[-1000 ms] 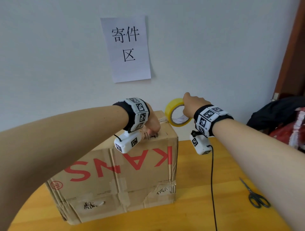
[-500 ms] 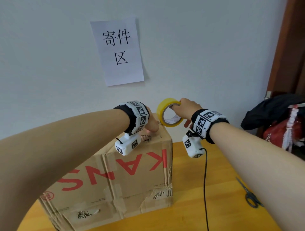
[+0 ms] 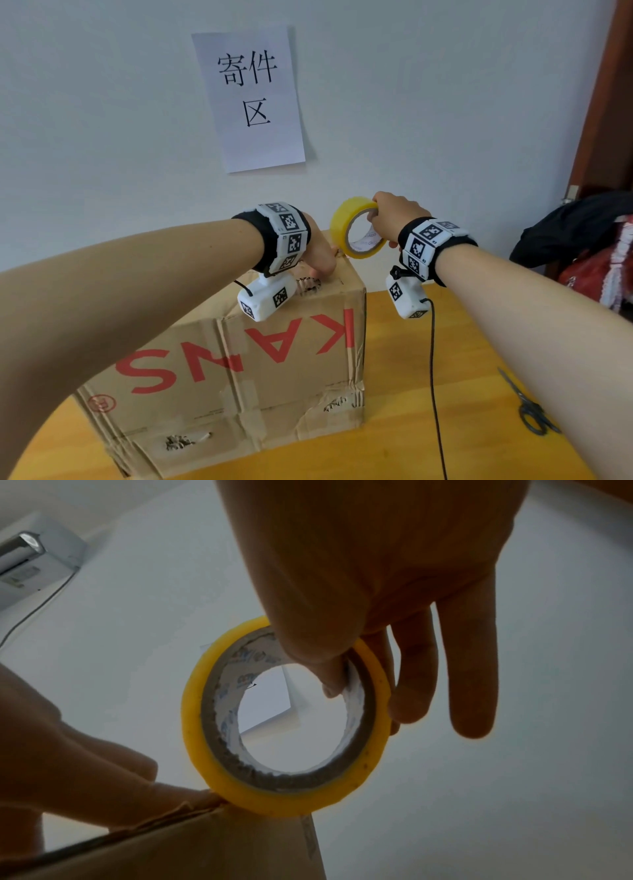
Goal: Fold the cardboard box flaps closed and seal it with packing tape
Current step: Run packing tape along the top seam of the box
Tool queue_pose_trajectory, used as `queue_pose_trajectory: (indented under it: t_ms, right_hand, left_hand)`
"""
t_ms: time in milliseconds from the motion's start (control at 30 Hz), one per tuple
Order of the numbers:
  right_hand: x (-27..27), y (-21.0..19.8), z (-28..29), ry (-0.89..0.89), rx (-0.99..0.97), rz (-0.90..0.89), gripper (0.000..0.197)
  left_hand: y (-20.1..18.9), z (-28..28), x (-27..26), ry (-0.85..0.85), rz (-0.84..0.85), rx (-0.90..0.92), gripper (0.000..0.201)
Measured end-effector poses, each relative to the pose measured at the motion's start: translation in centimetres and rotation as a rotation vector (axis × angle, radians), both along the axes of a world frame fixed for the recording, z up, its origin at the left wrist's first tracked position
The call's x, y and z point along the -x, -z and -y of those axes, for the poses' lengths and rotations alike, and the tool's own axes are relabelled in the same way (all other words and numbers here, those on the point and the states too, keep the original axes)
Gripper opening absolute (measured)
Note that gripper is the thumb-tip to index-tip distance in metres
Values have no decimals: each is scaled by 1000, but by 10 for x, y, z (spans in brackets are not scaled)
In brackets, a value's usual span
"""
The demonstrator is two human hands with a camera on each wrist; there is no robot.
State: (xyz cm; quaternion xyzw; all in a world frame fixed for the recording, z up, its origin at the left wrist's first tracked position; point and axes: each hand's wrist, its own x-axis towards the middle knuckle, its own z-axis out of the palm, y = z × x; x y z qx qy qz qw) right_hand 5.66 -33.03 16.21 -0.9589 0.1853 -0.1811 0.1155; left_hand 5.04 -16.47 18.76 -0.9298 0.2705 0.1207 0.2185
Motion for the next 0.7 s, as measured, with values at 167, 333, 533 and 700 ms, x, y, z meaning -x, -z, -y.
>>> queue_pose_trajectory:
  t_ms: [167, 333, 533, 700]
  right_hand:
    - [0, 11, 8, 17, -68, -6, 19]
    - [6, 27, 25, 86, -50, -38, 17]
    - [2, 42, 25, 98, -64, -52, 17]
    - [-2, 47, 22, 100, -63, -45, 15]
  left_hand:
    - [4, 1, 4, -18, -26, -25, 64]
    - [5, -1, 4, 3, -13, -42, 68]
    - [7, 1, 8, 23, -6, -37, 75]
    - [7, 0, 6, 22, -2, -21, 75]
